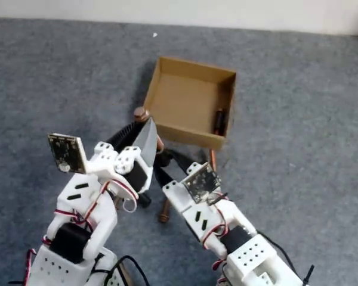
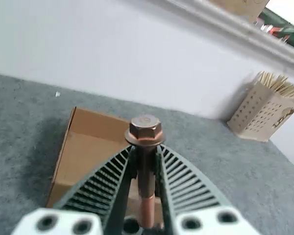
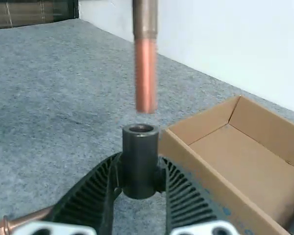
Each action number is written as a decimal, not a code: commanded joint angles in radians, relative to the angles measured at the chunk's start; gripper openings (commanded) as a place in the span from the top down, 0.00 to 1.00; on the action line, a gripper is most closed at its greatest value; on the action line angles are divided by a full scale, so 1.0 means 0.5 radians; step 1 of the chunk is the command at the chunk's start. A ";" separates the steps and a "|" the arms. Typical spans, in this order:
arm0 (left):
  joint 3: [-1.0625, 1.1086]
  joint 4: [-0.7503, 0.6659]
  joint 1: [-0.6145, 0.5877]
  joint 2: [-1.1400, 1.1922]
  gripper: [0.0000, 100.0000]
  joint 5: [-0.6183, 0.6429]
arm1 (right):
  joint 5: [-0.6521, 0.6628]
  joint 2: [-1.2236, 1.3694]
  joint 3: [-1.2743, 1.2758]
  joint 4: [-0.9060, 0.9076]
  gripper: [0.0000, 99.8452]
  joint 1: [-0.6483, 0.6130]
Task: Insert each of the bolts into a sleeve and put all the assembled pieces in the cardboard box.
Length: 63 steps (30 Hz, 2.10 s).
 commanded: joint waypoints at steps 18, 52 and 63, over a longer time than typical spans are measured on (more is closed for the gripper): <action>0.232 -0.049 0.035 -0.029 0.99 -0.138 | 0.018 -0.041 0.219 -0.097 1.00 -0.017; -0.130 0.847 0.026 -0.029 0.82 -0.902 | 0.015 -0.041 0.222 -0.097 1.00 0.173; -0.198 0.911 -0.597 -0.032 0.83 -0.893 | -0.279 -0.038 0.201 0.149 1.00 0.486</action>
